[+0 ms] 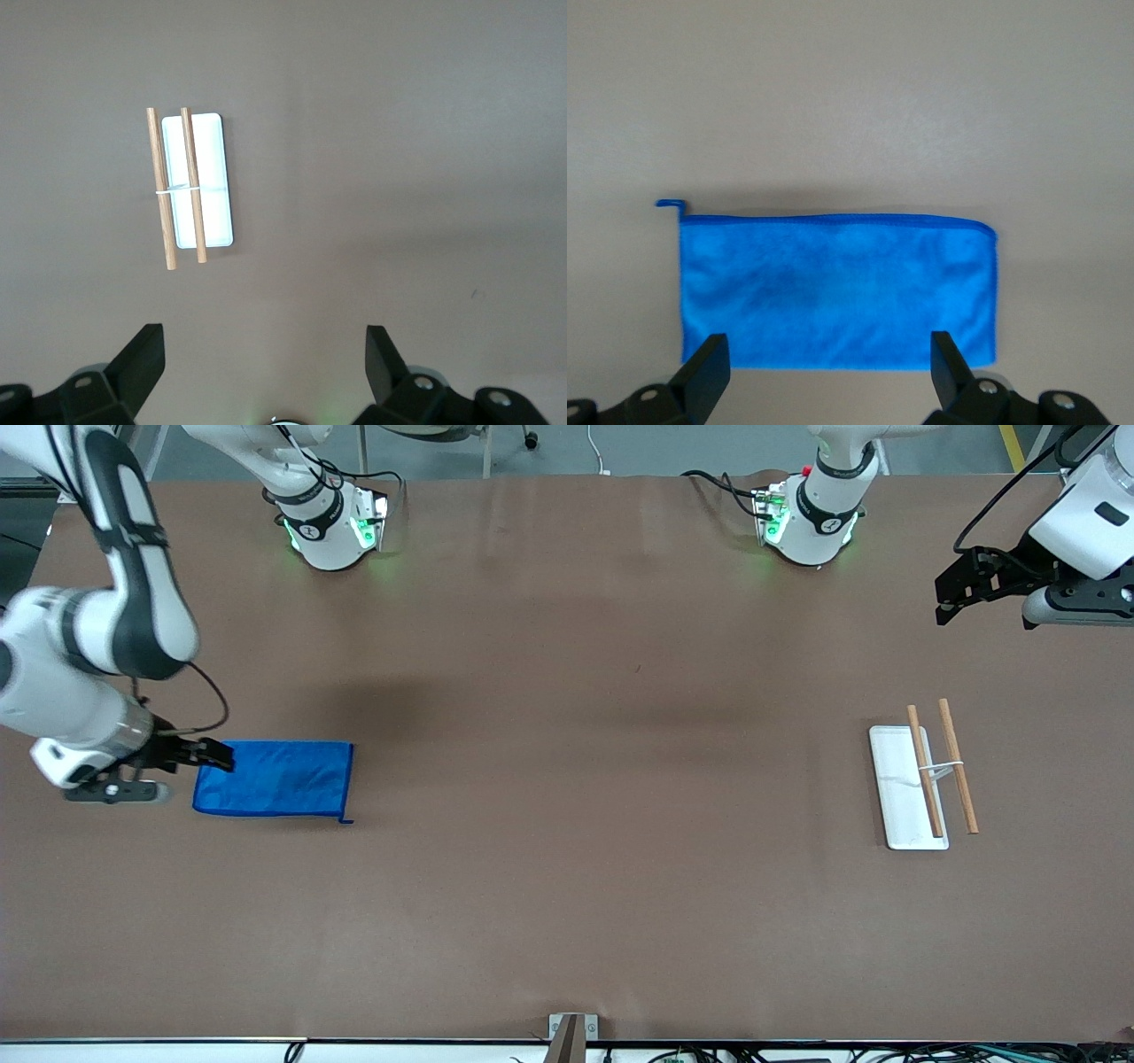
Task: Right arm passes towel to left arm to hang
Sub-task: 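Lower the right gripper onto the towel edge and close it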
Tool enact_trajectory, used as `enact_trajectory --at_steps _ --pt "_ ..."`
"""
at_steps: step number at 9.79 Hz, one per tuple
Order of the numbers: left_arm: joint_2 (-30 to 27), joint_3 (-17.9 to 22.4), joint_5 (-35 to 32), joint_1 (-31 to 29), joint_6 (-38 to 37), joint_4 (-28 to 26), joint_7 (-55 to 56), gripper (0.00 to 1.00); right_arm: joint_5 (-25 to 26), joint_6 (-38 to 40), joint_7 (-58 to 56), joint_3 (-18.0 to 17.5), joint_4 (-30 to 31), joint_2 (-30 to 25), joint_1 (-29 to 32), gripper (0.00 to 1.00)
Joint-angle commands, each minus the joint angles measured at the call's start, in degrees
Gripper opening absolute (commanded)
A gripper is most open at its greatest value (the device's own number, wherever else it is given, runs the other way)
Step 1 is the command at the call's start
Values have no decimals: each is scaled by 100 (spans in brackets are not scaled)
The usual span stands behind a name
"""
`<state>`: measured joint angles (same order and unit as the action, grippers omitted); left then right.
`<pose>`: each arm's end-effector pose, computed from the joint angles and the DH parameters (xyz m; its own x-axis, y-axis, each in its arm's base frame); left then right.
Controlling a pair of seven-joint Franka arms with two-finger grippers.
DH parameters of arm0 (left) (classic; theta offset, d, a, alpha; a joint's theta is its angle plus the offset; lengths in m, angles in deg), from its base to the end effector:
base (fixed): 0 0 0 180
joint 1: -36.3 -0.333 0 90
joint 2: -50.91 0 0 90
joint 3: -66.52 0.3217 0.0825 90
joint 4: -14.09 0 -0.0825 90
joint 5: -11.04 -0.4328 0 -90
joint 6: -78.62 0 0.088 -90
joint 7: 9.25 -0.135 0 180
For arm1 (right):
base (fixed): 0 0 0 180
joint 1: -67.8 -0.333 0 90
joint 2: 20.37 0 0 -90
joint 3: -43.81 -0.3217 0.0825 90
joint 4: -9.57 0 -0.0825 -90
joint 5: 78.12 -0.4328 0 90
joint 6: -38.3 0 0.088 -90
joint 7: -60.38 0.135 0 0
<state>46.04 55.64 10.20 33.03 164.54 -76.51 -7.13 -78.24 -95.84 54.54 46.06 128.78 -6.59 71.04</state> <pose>0.5639 -0.0778 0.6395 0.9956 -0.0940 0.0030 -0.0939 -0.9951 -0.0306 0.6175 -0.0593 0.2579 0.9998 0.0060 0.0194 0.0058 -0.9999 0.0098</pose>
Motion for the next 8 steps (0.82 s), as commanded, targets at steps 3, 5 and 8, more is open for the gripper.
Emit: enact_trajectory --at_steps 3,5,8 --pt "118 -28 57 -17 -75 -19 -53 100 29 -2007 -874 13 823 842 185 95" --pt "118 -37 101 -17 -75 -19 -53 100 29 -2413 -875 13 867 1150 195 86" --pt "118 -28 136 -25 -75 -19 -53 100 -6 -2441 -753 4 1008 1214 177 23"
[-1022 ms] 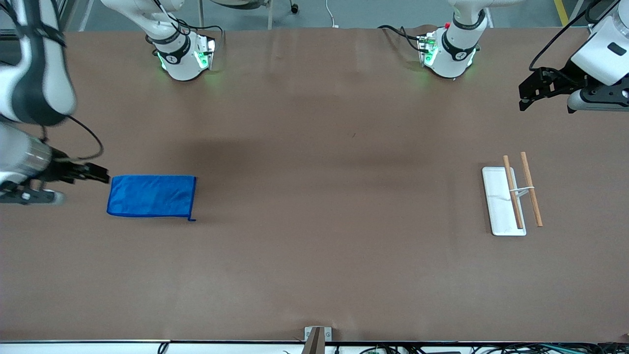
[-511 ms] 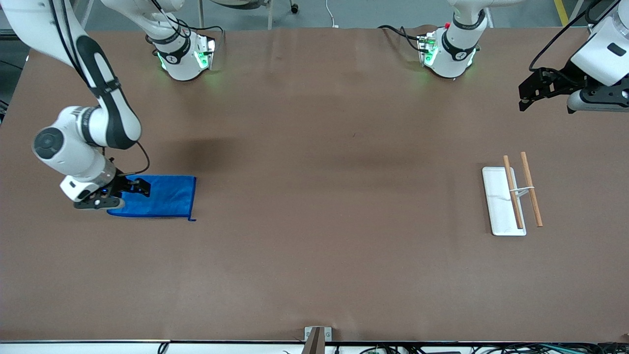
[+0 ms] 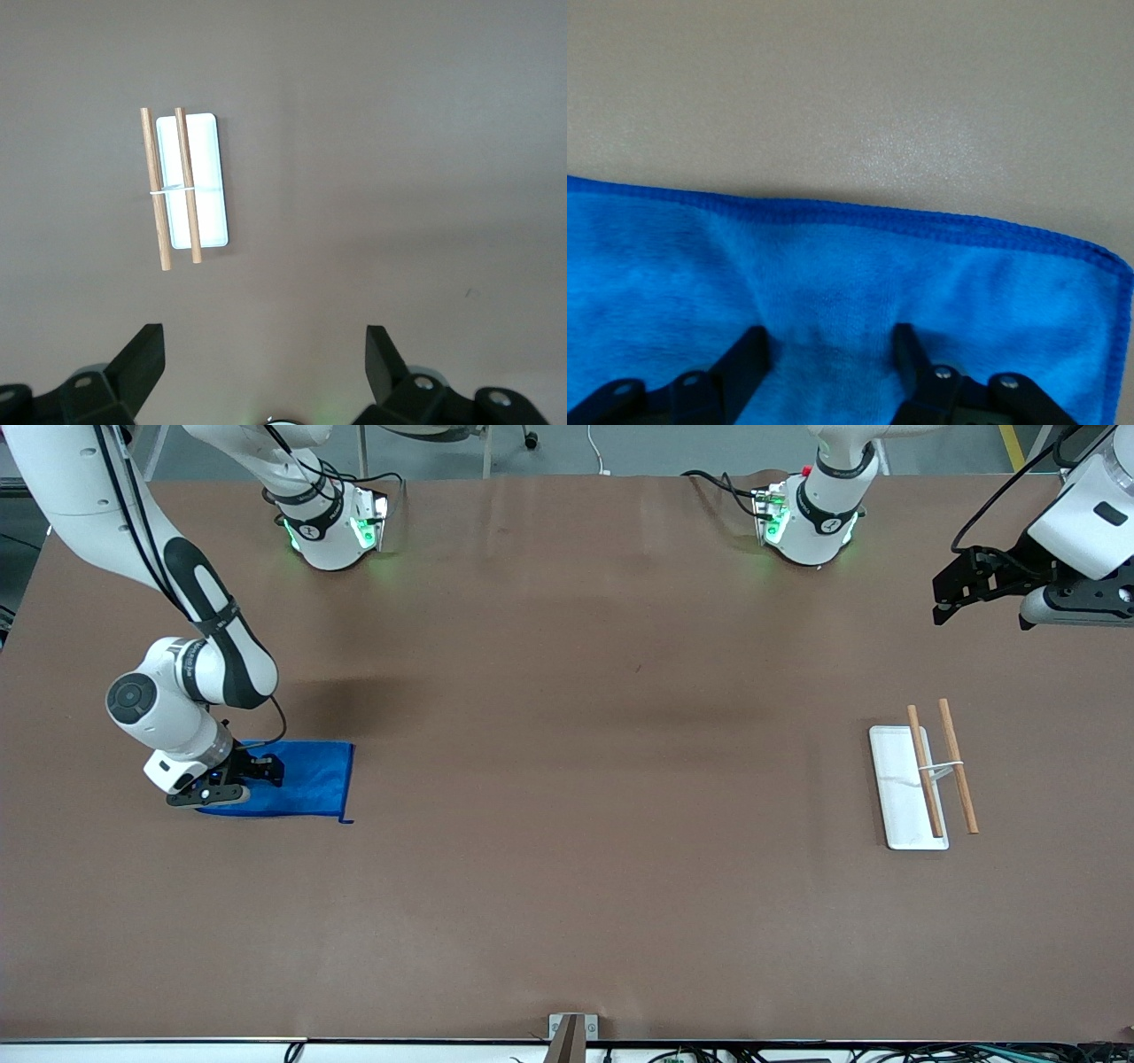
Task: Right arm passes towel to left arm to hang
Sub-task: 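Lower the right gripper onto the towel edge and close it, then lift the towel with the right gripper while the left gripper approaches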
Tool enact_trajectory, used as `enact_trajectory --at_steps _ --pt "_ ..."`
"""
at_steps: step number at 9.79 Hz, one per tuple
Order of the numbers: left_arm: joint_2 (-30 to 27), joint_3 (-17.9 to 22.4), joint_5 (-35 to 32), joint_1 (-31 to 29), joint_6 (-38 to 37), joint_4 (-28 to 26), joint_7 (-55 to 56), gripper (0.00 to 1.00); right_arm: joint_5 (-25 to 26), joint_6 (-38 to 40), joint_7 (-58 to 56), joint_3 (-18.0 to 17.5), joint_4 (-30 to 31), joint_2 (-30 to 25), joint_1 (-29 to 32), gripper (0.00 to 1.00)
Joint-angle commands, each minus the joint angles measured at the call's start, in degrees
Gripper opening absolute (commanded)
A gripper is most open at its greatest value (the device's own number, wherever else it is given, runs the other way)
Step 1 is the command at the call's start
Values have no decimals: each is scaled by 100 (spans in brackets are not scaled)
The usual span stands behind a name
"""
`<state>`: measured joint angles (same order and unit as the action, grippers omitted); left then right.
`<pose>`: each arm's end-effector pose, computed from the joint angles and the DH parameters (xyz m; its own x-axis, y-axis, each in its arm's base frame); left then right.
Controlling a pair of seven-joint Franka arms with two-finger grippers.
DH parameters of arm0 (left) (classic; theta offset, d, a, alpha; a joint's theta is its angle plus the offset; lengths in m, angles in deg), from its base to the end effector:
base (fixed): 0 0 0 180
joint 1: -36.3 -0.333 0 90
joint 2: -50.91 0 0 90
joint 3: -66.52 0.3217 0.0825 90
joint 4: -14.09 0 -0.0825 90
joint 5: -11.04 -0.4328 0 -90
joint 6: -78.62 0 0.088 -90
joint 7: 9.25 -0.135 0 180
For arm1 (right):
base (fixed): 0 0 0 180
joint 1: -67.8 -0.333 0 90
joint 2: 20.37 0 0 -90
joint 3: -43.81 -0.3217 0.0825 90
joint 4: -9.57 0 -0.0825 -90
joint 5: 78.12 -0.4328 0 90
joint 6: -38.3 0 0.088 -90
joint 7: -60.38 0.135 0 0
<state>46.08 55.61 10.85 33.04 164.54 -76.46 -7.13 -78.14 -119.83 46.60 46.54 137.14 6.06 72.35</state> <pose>0.5639 -0.0798 0.6395 0.9954 -0.0955 0.0027 -0.0954 -0.9953 -0.0192 0.5736 -0.0753 0.1035 0.9907 0.1196 0.0654 0.1173 -0.9924 0.0377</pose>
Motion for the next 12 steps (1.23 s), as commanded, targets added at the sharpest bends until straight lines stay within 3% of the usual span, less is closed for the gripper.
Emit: enact_trajectory --at_steps 1,2,3,5,8,11,12 --pt "114 -26 72 -35 -75 -24 -53 100 -42 1 285 -44 163 -60 20 0" --pt "123 -26 72 -35 -75 -24 -53 100 -42 80 757 -53 102 -77 -59 0" --pt "123 -26 72 -44 -75 -24 -62 100 -42 612 832 -62 -29 -199 -147 0" --pt "132 -34 72 -44 -75 -24 -62 100 -34 2524 850 -62 -799 -665 -147 0" --pt "132 -26 194 -70 -66 -24 -53 100 -34 3717 850 -158 -1505 -1253 -270 0" --pt "202 18 545 -97 -58 -15 -246 100 -129 3764 929 -920 -1717 -1422 -288 0" --pt "254 53 973 -105 -32 -15 -247 100 -626 3720 1103 -1262 -1787 -1422 -297 0"
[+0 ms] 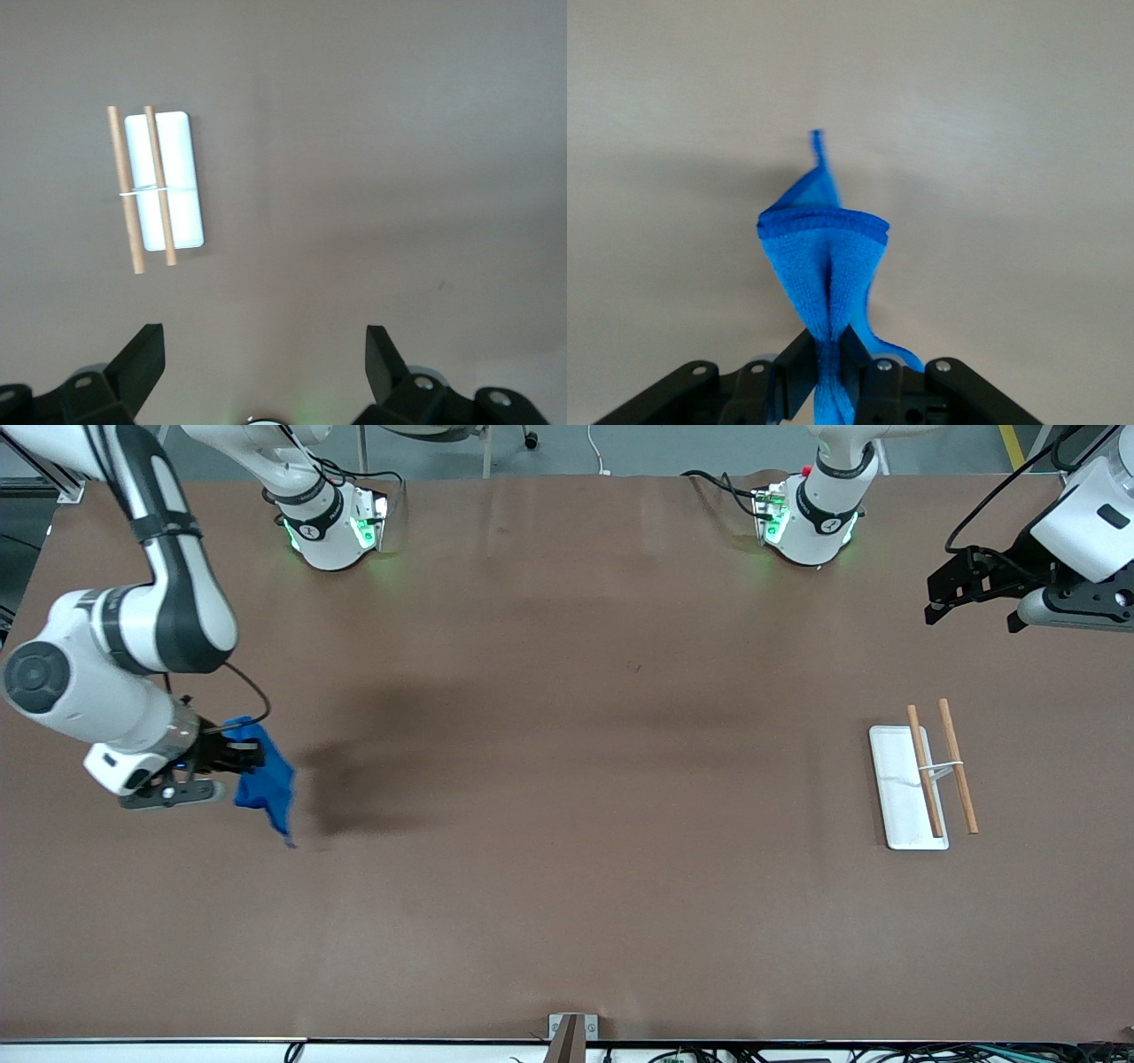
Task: Right arm passes towel to left arm to hang
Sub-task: 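Lift the towel with the right gripper while the left gripper approaches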
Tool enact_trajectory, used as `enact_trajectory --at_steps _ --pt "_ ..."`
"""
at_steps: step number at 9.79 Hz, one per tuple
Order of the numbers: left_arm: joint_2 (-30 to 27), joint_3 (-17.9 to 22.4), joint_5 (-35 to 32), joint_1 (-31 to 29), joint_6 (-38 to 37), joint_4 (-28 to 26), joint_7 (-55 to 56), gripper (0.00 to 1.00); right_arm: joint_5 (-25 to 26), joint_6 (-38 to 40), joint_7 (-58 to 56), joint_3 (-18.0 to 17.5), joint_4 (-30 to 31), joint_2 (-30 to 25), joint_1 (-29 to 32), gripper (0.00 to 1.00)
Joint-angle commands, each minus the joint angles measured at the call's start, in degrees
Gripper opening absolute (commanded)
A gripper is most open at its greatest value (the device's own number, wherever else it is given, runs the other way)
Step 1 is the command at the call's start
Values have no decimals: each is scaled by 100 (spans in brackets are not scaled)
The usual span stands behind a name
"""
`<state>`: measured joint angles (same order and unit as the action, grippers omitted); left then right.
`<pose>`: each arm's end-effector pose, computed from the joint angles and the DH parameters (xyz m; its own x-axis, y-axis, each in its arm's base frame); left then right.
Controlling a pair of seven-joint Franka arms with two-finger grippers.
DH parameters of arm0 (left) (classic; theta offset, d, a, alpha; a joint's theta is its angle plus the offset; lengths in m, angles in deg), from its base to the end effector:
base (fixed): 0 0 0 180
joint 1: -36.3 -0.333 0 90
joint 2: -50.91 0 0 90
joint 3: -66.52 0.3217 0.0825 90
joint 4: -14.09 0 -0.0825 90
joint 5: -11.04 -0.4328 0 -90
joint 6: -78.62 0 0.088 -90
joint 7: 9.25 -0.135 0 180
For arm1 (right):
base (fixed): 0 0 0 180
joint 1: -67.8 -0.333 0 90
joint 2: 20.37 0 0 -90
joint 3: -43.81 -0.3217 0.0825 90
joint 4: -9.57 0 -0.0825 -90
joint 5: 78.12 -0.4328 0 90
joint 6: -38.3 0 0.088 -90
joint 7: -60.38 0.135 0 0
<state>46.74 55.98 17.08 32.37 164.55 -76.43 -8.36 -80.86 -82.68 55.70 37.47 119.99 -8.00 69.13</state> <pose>0.5670 -0.0844 0.6339 0.9943 -0.1066 -0.0097 -0.1052 -0.9902 0.0916 0.6392 0.0579 0.3278 0.9895 0.1420 -0.0261 0.1400 -0.9879 -0.0662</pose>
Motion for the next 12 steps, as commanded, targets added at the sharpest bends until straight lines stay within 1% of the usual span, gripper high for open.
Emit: enact_trajectory --at_steps 1,3,4,6,7,8,9,10,11,12 --pt "371 16 711 -30 90 -18 -124 100 -1012 -4 221 -672 -273 -7 17 0" --pt "959 -54 1518 31 371 -44 -167 100 -2348 -22 494 -1182 -608 10 -27 0" --pt "1258 -80 1967 93 660 -71 -272 100 -3155 -48 494 -1437 -696 11 -27 0" --pt "1768 -133 2986 146 943 -115 -762 100 -4265 -153 503 -1807 -697 11 -62 0" --pt "2006 -133 3678 94 953 -210 -1174 100 -5054 -275 503 -1991 -697 11 -88 0" --pt "2199 -125 4433 85 953 -377 -1648 100 -5897 -477 503 -2237 -689 11 -132 0" --pt "2349 -125 5050 67 953 -518 -1957 100 -6671 -635 503 -2491 -689 11 -133 0" --pt "2464 -116 5622 67 953 -702 -2343 100 -7436 -733 503 -2616 -689 11 -133 0" --pt "2569 -124 6132 58 944 -912 -2765 100 -8044 -855 494 -2748 -697 11 -150 0" --pt "2658 -125 6633 -3 909 -1149 -3213 100 -8415 -1161 494 -2949 -697 11 -150 0"
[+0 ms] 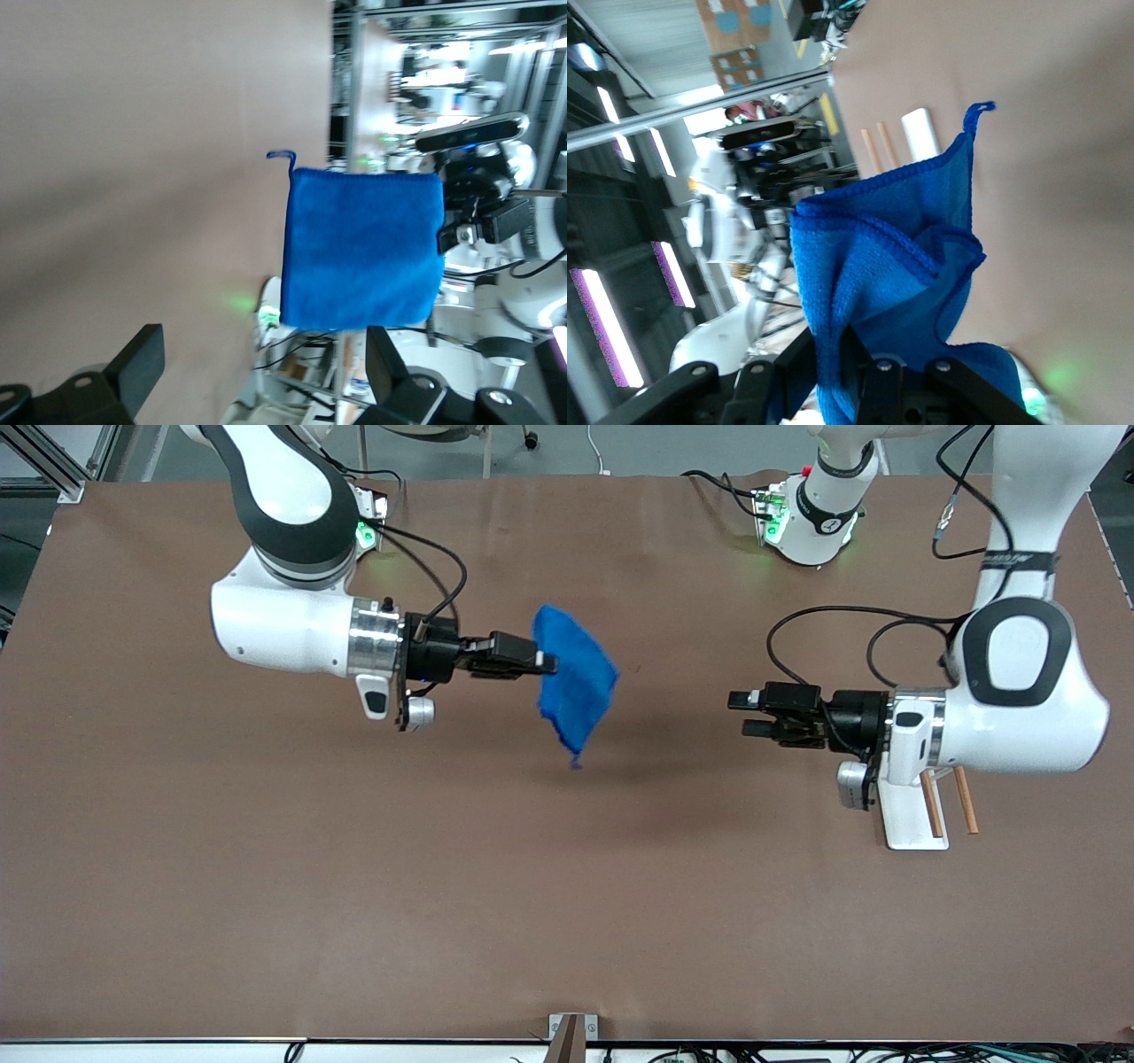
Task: Right arm passes towel to left arm to hang
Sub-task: 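Grasp the hanging towel with the left gripper beside the right gripper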
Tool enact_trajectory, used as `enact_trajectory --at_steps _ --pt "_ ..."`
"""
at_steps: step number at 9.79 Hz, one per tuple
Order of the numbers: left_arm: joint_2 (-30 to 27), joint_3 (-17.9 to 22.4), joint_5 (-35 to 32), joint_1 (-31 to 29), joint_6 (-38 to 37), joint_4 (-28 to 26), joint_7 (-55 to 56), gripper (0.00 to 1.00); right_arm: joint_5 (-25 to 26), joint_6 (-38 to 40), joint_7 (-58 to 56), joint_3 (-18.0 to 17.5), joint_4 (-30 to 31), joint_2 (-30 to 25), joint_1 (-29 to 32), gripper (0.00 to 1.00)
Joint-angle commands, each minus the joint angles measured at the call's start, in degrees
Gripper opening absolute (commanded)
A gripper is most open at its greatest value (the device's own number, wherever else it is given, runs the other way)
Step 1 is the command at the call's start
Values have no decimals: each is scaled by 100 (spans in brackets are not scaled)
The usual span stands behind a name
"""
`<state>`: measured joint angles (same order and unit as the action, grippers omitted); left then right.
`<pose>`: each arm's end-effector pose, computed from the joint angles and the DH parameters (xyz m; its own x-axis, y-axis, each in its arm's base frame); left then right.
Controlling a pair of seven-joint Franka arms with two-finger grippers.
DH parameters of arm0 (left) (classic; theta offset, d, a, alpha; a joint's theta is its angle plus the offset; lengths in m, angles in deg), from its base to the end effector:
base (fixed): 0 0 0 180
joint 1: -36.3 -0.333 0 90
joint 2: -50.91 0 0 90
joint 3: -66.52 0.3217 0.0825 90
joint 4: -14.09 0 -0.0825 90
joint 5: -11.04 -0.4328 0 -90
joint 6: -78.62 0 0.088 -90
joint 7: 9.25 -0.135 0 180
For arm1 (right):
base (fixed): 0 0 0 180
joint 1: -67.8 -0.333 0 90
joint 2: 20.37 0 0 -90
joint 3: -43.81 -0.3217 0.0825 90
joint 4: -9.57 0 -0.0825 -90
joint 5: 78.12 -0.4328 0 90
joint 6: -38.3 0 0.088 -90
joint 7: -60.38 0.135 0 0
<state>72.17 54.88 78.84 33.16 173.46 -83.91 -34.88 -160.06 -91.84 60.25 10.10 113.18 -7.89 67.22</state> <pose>0.6526 -0.2037 0.3862 0.9719 -0.2297 -0.0508 -0.0225 -0.3054 0.9520 0.5715 0.4165 0.4692 0.9485 -0.0966 -0.3017 -0.3166 -0.2494 -0.9152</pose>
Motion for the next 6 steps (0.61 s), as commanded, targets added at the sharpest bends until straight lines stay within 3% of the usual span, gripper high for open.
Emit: enact_trajectory --at_steps 1,3,6 --pt "203 -23 819 -82 -113 -569 -896 100 -751 -561 39 -397 -25 -1 41 0" --pt "509 -23 1513 -90 -805 -693 -1093 100 -947 -959 39 -653 -148 8 32 0" --pt "1221 -110 2410 -12 -1536 -703 -1725 100 -1176 -1530 -22 -707 -525 297 -301 0"
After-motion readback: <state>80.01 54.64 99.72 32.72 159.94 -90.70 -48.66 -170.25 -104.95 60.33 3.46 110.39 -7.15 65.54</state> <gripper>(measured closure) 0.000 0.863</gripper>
